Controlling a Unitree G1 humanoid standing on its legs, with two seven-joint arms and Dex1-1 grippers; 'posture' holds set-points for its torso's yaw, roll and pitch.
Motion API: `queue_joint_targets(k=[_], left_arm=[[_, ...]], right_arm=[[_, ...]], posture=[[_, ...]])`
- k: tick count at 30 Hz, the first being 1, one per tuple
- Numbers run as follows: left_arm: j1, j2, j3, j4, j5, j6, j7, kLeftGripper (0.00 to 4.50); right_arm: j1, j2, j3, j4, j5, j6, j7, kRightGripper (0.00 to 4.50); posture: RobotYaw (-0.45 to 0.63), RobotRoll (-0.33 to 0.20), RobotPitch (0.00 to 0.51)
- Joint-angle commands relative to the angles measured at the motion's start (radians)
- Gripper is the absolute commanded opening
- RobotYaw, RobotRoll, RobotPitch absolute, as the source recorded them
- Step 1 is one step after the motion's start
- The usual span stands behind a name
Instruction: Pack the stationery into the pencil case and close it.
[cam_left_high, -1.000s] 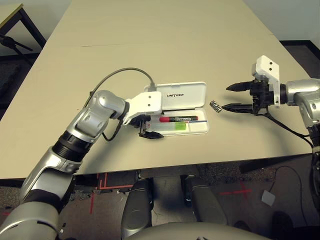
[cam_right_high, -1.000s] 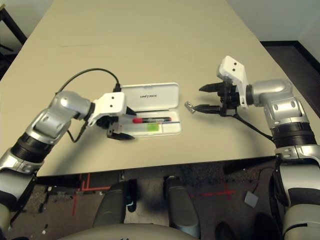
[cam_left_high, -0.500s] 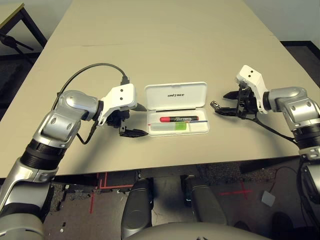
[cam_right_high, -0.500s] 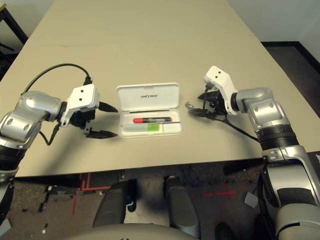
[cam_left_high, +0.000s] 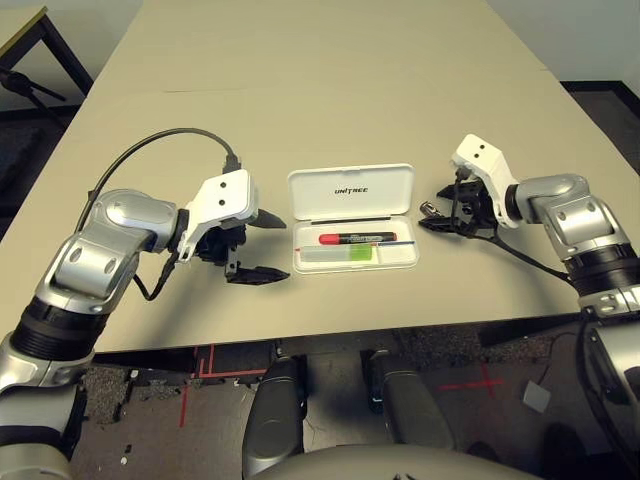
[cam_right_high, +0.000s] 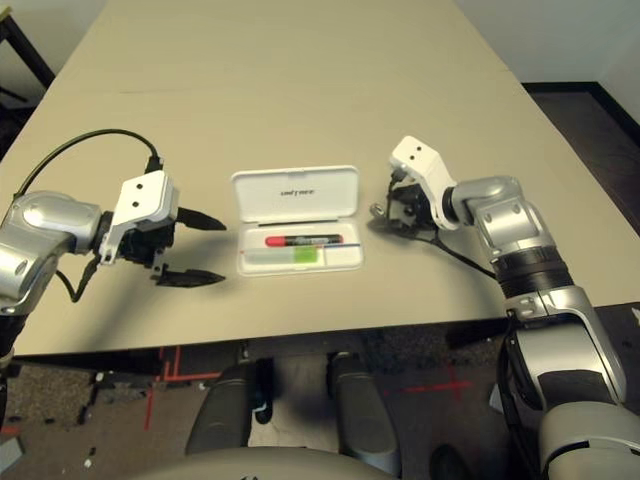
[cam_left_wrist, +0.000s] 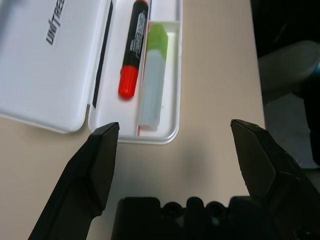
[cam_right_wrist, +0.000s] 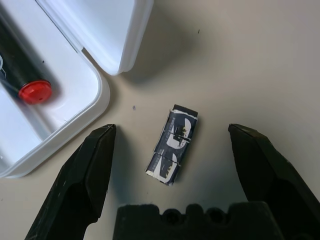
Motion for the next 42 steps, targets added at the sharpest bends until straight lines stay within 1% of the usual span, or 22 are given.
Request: queue_joint_targets(k=[1,3,9,10,13,16,21,25,30,33,37,42], left_arm=[[0.028,0.013,0.025,-0.026,-0.028,-0.003,0.006,4.50],[0.042,0.006,0.043,-0.037,-0.046,0.009,0.022,4.50],[0.079,0.018,0.059,-0.035,-0.051,-0.012,0.037,4.50],[0.083,0.018,0.061,-0.034,-0.051,-0.014,0.038,4.50],[0.092,0.021,0.067,-0.044,-0.056,-0.011,0.042,4.50],[0.106,0.025,0.069,-0.052,-0.040,-0.031,0.056,4.50],[0.112,0.033,0.065,-0.032,-0.045,-0.046,0.047,4.50],[0.112,0.031,0.059,-0.020,-0.041,-0.062,0.048,4.50],[0.102,0.029,0.056,-0.004,-0.030,-0.072,0.060,4.50],[0.093,0.036,0.066,-0.014,-0.043,-0.055,0.060,4.50],[0.087,0.045,0.074,-0.024,-0.053,-0.038,0.058,4.50],[0.096,0.058,0.089,-0.052,-0.069,-0.015,0.063,4.50]], right_arm=[[0.007,0.028,0.024,0.050,-0.016,-0.009,-0.007,3.57],[0.004,0.028,0.024,0.056,-0.022,-0.015,-0.005,2.83],[-0.014,0.008,0.023,0.074,-0.029,-0.049,0.032,0.46],[-0.020,0.003,0.022,0.073,-0.028,-0.057,0.046,0.33],[-0.042,-0.018,0.021,0.072,-0.026,-0.062,0.090,0.34],[-0.063,-0.068,0.036,0.053,-0.017,-0.094,0.212,0.34],[-0.116,-0.152,0.064,0.000,0.005,-0.114,0.414,0.34],[-0.132,-0.151,0.076,-0.079,0.030,-0.095,0.500,0.34],[-0.096,-0.099,0.093,-0.191,0.055,-0.048,0.498,0.34],[-0.063,-0.079,0.111,-0.240,0.064,-0.035,0.488,0.34],[-0.034,-0.050,0.155,-0.255,0.028,-0.081,0.462,0.34],[-0.023,-0.023,0.179,-0.249,0.020,-0.102,0.430,0.34]], posture=[[0.02,0.000,0.182],[0.02,0.000,0.180],[0.03,0.000,0.175],[0.03,0.000,0.174],[0.03,0.000,0.170],[0.03,0.000,0.167],[0.03,0.000,0.158],[0.03,0.000,0.152],[0.04,0.000,0.155],[0.04,0.000,0.156],[0.05,0.000,0.155],[0.06,0.000,0.156]])
